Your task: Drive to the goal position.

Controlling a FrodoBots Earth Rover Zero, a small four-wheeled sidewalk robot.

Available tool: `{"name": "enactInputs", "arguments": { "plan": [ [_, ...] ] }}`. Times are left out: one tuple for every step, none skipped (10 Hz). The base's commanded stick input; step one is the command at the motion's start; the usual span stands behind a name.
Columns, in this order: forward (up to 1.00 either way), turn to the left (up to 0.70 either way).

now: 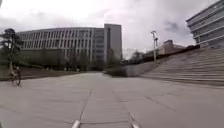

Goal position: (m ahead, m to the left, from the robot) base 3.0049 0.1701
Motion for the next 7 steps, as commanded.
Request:
{"name": "enactInputs", "arguments": {
  "plan": [
    [1.00,0.00],
    [1.00,0.00],
    [1.00,0.00],
    [1.00,0.00],
    [1.00,0.00],
    [1.00,0.00],
    [1.00,0.00]
  ]
}}
